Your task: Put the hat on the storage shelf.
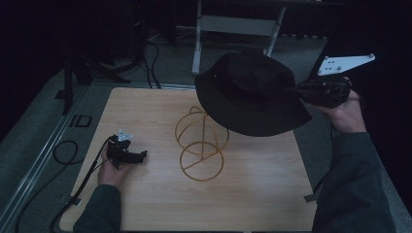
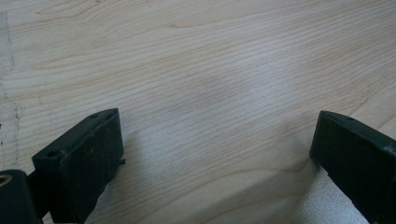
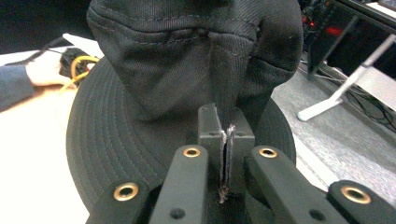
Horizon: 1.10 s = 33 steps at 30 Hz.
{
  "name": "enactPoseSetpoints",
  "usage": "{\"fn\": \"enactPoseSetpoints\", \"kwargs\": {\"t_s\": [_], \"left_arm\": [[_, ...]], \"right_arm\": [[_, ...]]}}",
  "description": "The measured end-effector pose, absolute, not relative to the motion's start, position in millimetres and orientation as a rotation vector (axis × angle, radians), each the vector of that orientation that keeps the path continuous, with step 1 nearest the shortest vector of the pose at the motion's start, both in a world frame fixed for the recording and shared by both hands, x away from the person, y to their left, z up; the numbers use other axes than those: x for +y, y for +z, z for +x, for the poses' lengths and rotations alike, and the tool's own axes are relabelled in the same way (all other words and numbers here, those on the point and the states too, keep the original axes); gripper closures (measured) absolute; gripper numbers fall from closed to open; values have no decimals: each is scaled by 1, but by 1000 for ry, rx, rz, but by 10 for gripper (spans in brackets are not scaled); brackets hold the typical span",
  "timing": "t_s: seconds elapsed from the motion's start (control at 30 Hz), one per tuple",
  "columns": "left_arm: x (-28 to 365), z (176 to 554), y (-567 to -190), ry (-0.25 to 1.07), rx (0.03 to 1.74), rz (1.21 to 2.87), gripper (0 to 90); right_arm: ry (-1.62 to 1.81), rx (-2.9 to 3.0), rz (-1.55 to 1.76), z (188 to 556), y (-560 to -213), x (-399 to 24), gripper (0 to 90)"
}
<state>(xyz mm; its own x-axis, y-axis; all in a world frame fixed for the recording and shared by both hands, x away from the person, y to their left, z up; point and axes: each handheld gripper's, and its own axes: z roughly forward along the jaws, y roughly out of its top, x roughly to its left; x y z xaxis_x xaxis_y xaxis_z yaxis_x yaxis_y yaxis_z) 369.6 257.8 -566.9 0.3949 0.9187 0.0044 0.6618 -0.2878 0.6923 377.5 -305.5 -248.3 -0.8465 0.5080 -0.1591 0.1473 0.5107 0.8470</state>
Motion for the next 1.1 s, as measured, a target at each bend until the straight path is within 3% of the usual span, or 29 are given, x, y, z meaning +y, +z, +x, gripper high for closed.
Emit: {"fn": "enactPoseSetpoints", "kwargs": {"t_s": [1.1], "left_arm": [[258,370,-567,547,1347,2044,28]], "right_arm": [[1381,2432,401,376,-252,-271,883]]}}
